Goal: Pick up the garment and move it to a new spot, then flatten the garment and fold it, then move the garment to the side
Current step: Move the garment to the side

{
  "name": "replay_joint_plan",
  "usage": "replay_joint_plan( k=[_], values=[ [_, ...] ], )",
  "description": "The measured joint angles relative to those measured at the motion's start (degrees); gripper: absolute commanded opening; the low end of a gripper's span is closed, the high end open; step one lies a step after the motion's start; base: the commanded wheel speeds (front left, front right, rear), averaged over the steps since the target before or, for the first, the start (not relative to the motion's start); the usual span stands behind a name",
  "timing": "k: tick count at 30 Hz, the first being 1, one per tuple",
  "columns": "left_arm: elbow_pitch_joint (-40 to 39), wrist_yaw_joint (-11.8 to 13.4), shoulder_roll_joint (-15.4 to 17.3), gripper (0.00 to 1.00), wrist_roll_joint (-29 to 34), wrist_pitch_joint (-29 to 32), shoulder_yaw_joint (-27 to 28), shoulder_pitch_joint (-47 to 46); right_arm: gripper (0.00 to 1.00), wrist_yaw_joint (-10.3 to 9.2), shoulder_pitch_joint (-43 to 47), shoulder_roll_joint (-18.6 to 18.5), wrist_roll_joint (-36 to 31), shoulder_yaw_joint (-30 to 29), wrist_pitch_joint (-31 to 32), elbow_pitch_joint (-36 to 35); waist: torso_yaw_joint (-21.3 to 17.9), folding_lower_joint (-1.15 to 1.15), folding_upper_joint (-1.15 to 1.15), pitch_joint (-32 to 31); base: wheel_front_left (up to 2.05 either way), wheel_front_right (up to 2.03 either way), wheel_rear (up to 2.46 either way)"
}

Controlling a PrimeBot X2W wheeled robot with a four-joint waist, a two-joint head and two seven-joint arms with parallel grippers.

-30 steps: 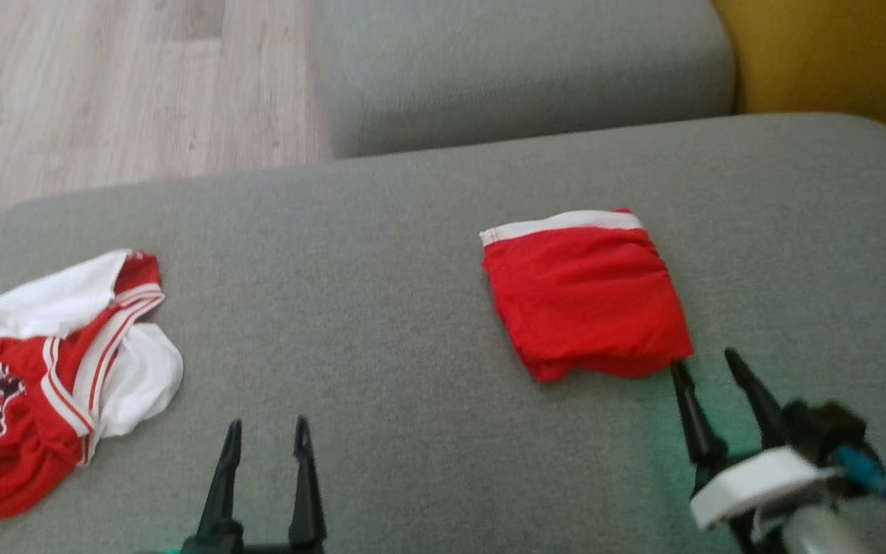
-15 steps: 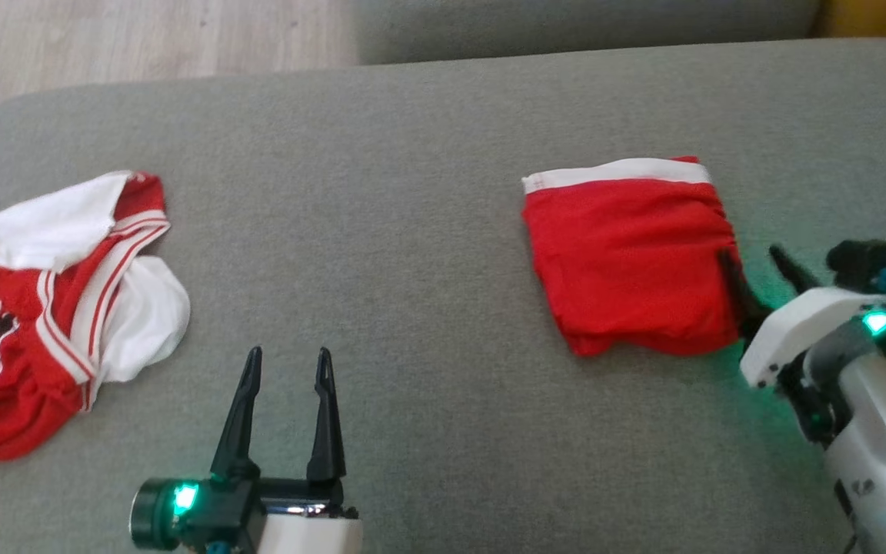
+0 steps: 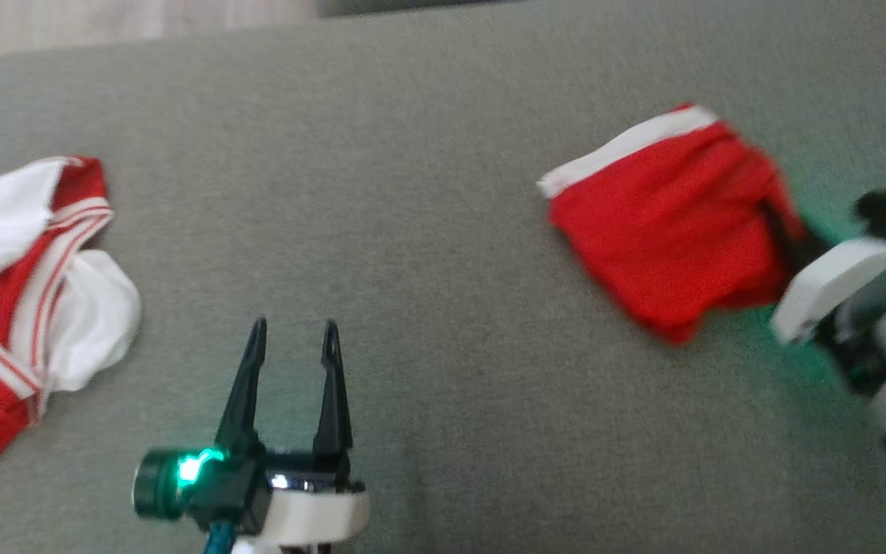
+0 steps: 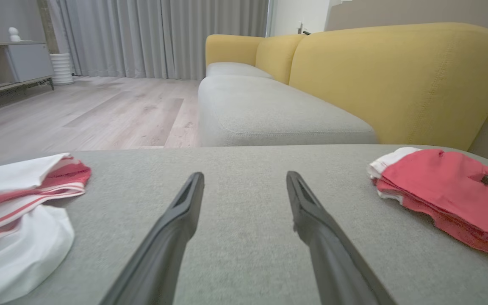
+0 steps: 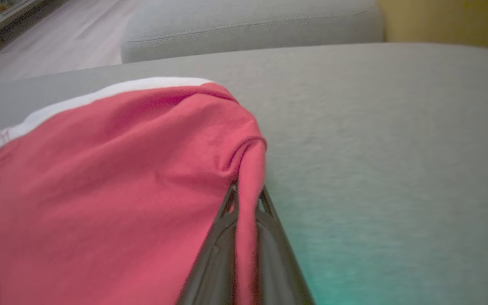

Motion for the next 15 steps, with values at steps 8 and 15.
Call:
replay_joint_plan(
  k=[8, 15],
  values=[
    [-0.32, -1.34, -0.08, 1.0, 2.47, 0.0, -0.05, -8.92, 0.0, 0.0, -6.49, -11.8, 0.1, -4.21, -1.67, 2.65, -3.42, 0.01, 0.0, 8.93, 0.0, 0.0, 0.0],
    [-0.18, -2.18, -0.09, 1.0, 3.53, 0.0, 0.04, -13.22, 0.0, 0.0, -9.06, -16.42, 0.09, -11.32, -4.57, 6.91, -5.25, 0.02, 0.0, 15.15, 0.0, 0.0, 0.0]
  ],
)
